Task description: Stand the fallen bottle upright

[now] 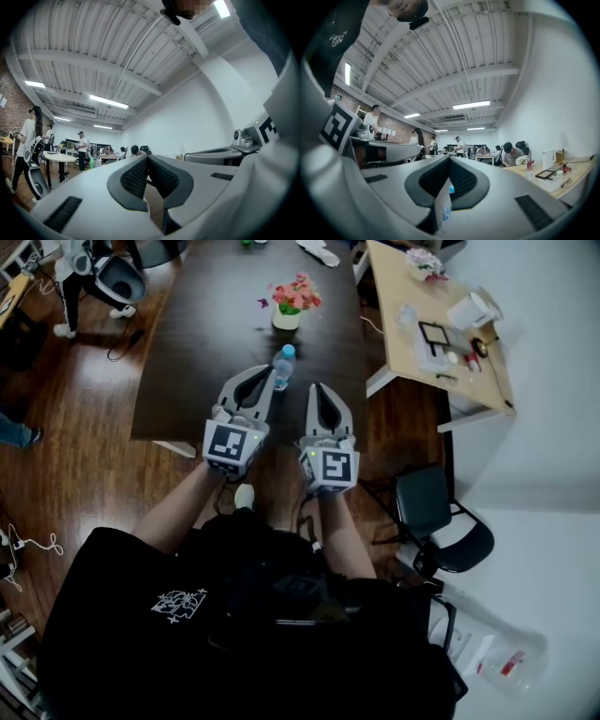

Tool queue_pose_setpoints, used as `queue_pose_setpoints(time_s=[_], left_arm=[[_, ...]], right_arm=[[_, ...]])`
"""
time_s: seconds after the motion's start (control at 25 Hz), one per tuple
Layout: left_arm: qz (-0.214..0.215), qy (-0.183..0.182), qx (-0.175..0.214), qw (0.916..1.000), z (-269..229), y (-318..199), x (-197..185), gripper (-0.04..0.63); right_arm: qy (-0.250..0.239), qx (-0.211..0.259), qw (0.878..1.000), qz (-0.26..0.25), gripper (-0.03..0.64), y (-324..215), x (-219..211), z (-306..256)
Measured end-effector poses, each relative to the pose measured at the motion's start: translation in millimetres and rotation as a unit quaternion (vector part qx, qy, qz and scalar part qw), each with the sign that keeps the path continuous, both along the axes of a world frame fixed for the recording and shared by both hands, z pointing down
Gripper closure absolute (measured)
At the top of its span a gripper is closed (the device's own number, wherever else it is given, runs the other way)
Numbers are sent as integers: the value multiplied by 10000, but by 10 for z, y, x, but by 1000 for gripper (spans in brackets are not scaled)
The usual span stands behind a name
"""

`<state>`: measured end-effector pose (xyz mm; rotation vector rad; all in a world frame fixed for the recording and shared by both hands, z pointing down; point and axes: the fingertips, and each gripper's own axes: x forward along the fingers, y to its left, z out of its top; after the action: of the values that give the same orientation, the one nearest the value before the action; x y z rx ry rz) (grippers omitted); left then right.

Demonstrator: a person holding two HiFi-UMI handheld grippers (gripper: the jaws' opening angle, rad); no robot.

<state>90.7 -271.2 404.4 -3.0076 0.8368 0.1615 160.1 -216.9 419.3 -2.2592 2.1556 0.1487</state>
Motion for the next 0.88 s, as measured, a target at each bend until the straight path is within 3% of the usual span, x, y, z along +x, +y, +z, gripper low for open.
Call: queue_pose_setpoints(time_s=[0.28, 0.88], left_arm=[[-222, 14, 122, 9997, 12, 585, -149, 603], [-651, -57, 238, 9976, -127, 2663, -683, 603]], right_arm=[[-183, 173, 9996, -98, 600, 674, -12, -56], [-223, 355, 9984, -367, 600, 2562, -421, -220]])
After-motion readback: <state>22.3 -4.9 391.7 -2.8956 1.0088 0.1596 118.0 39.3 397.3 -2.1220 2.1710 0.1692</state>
